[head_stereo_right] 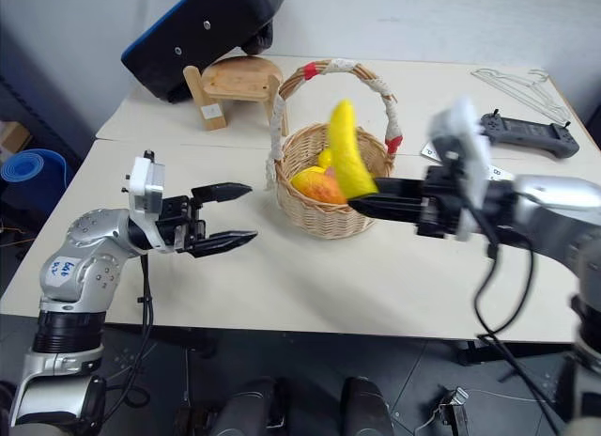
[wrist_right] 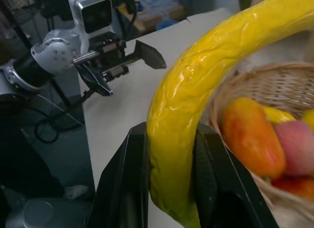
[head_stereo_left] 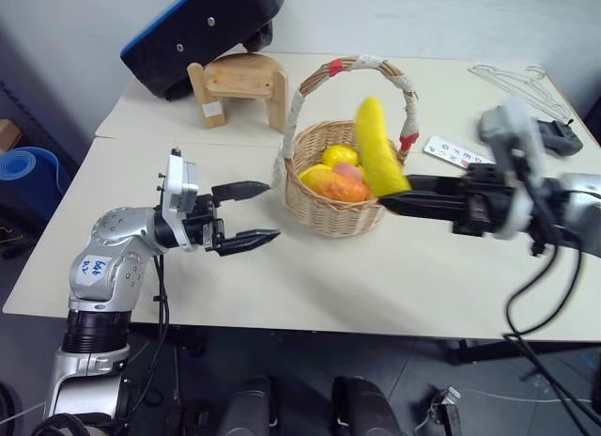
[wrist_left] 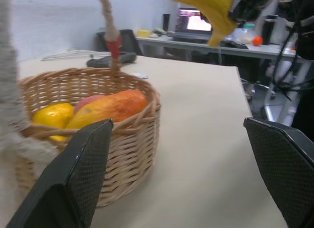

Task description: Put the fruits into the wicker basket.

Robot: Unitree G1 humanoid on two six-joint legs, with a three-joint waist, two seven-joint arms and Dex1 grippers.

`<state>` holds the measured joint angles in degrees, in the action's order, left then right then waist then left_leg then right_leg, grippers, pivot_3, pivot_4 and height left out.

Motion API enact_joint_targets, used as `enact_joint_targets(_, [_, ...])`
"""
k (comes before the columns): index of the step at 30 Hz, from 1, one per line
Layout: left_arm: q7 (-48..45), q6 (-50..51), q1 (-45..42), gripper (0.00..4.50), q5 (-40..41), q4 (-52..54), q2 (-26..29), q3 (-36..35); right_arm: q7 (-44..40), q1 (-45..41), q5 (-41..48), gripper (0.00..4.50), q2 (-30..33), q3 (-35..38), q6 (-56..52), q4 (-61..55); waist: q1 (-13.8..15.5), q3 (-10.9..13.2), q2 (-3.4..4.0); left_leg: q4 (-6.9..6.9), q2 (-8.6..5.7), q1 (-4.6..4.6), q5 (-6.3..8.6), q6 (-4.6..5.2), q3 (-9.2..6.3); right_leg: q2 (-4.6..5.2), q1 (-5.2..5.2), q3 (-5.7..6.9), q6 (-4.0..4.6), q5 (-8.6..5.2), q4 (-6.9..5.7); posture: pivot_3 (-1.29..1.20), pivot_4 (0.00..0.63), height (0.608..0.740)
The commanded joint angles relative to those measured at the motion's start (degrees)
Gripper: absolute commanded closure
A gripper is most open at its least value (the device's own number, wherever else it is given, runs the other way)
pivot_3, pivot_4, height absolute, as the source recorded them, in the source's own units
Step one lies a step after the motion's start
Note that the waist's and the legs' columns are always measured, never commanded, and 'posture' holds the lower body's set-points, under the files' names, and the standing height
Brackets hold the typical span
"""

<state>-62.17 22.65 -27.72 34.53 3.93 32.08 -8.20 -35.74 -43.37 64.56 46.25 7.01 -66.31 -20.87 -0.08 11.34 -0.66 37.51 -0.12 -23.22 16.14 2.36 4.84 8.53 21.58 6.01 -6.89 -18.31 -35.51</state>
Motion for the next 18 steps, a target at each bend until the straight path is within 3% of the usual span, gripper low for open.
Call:
enact_joint_targets(1, [2.4,-0.3,0.8,0.00,1.5,2.1,-0.4,-2.0,7.3,-6.4,-5.2,3.75,-5.3,-3.9,-1.6,6.9,0.0,0.0,0.00,0.05,-0.01,-0.02,0.00,0.00,0.01,-0.01,0.01,0.05,0.00,0.00,-0.03,0.00,0.150,0.740])
enact_joint_targets(6, [3.6,-0.5,1.9,0.00,1.6,3.3,-0.5,-2.3,7.4,-11.8,-17.3,3.75,-10.2,-10.9,4.4,14.9,0.0,0.0,0.00,0.10,-0.15,-0.11,0.00,0.10,0.03,-0.09,0.03,0.34,-0.03,0.01,-0.07,0.00,0.150,0.740])
enact_joint_targets(7, [3.8,-0.6,2.1,0.00,1.7,3.6,-0.6,-2.3,6.3,-12.1,-18.2,3.02,-10.6,-11.3,5.0,15.5,0.0,0.0,0.00,0.11,-0.15,-0.10,0.01,0.12,0.09,-0.11,0.03,0.47,-0.05,0.02,-0.07,0.00,0.150,0.740])
enact_joint_targets(11, [4.2,-0.6,2.0,0.00,1.8,4.2,-0.6,-2.4,1.7,-10.9,-22.2,1.70,-9.7,-11.2,9.8,14.6,0.0,0.0,0.00,0.11,-0.15,-0.09,-0.01,0.16,0.15,-0.13,0.04,0.65,-0.08,0.03,-0.09,0.00,0.150,0.740])
enact_joint_targets(15, [4.7,-0.8,1.6,0.00,2.0,4.2,-0.4,-2.7,-5.6,-5.0,-21.7,0.28,-3.7,-5.8,13.2,11.5,0.4,0.0,0.00,0.12,-0.14,-0.09,-0.01,0.17,0.13,-0.12,0.03,0.69,-0.09,0.04,-0.09,0.00,0.150,0.740])
enact_joint_targets(16, [4.9,-0.9,1.5,0.00,2.0,4.1,-0.4,-2.9,-9.0,-1.9,-21.9,0.07,-1.5,-3.9,15.8,10.9,0.3,0.0,-0.01,0.12,-0.15,-0.08,0.00,0.19,0.16,-0.12,0.02,0.67,-0.10,0.05,-0.08,0.00,0.150,0.740])
enact_joint_targets(18, [5.5,-1.1,1.3,0.00,2.1,3.9,-0.3,-3.6,-15.8,5.1,-22.6,0.07,2.0,1.1,22.6,11.7,0.7,0.0,-0.01,0.12,-0.15,-0.08,0.01,0.21,0.19,-0.12,0.00,0.69,-0.14,0.07,-0.01,0.00,0.150,0.740])
